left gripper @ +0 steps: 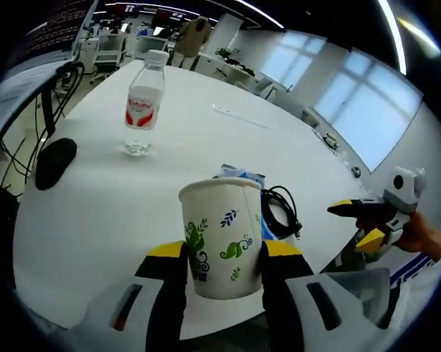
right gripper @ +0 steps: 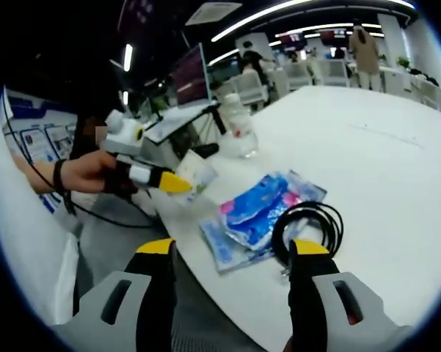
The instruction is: Arrange the tabletop items into an orderly group along one side of the table until the central work area is clear of visible clutter.
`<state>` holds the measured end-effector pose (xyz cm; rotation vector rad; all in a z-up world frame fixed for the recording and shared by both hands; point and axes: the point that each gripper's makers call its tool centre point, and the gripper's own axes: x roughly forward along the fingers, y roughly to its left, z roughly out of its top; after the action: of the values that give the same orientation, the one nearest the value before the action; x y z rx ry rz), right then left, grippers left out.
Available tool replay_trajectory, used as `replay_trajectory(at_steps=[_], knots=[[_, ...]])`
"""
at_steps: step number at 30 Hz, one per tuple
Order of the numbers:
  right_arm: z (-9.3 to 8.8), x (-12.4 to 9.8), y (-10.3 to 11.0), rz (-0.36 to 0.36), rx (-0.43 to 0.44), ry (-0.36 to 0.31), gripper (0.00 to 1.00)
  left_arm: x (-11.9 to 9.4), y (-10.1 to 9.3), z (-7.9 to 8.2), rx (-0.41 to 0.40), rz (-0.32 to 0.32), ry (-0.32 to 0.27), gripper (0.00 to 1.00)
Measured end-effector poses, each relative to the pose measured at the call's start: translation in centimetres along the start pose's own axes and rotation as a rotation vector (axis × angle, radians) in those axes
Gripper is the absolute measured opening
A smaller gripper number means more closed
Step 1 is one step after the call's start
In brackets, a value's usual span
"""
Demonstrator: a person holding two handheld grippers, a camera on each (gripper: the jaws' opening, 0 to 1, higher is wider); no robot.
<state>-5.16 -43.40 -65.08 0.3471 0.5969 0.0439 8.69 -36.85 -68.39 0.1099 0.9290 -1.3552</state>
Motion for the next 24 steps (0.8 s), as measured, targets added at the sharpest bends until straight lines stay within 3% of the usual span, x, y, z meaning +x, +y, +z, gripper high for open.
replay_trajectory(at_steps=[11,24], knots=[[1.8,1.2,1.2,0.043,-0.063,0.005,0.59,-0.1,-1.9,0.1,0.135,-0.039,0.008,0.39],[3.3,2.8,3.6,0.149,-0.047,-0.026,0.52,0.1,-5.7,-1.1,0.453,-0.129,0.084,0.39]])
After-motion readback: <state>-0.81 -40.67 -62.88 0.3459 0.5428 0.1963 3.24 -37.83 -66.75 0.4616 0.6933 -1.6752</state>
